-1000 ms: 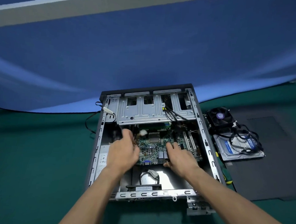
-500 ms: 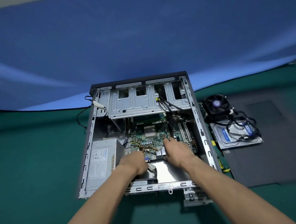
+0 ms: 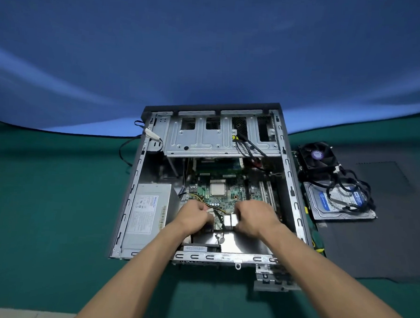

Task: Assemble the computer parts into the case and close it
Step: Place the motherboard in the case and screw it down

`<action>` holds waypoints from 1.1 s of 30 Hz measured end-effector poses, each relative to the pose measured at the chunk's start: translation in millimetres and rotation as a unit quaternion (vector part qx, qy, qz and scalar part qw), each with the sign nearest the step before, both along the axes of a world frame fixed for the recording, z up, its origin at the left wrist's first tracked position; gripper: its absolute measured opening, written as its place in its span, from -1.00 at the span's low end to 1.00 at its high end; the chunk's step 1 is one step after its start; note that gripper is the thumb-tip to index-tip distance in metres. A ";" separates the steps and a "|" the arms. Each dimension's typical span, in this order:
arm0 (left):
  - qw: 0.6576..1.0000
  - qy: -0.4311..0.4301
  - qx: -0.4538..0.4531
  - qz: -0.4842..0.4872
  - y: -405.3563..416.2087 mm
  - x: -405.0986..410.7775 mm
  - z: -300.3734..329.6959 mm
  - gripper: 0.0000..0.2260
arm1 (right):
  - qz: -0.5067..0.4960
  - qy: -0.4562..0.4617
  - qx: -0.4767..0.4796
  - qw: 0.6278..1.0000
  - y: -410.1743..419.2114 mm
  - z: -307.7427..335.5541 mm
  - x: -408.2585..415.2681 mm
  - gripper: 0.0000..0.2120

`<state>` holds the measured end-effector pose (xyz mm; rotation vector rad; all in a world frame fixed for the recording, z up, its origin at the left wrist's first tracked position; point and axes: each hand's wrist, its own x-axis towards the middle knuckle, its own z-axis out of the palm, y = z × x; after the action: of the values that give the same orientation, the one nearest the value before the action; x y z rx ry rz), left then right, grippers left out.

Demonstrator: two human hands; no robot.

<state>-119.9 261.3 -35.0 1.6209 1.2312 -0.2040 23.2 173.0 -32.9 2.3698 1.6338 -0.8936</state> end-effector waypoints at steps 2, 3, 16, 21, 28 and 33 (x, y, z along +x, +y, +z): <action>1.000 0.008 0.009 -0.013 -2.0 1.2 -0.9 -0.72 | 0.017 0.013 -0.023 1.000 -3.7 -0.3 -1.0 -0.85; 1.000 0.018 0.011 -0.021 -3.3 2.0 -1.5 -0.74 | 0.024 0.019 -0.032 0.999 -5.6 -1.2 -2.0 -0.84; 0.966 0.073 -0.217 -0.123 -4.1 15.5 3.0 -0.86 | 0.060 0.030 -0.018 0.998 -4.6 -6.7 -2.6 -0.83; 0.958 -0.030 -0.285 -0.020 -3.0 16.2 5.2 -0.89 | 0.029 0.060 -0.054 0.996 -4.8 -10.0 -2.3 -0.78; 0.971 -0.076 -0.206 0.093 -1.3 18.2 -1.9 -0.80 | 0.003 0.085 -0.068 0.994 -2.8 -7.2 -1.0 -0.76; 0.992 -0.040 -0.105 0.062 -1.5 19.0 -13.0 -0.79 | 0.009 0.080 -0.066 0.995 -4.3 -5.8 -0.3 -0.77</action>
<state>-100.9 259.8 -48.0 1.3548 1.2028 -0.1822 22.9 168.7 -38.7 2.2435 1.5938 -1.1768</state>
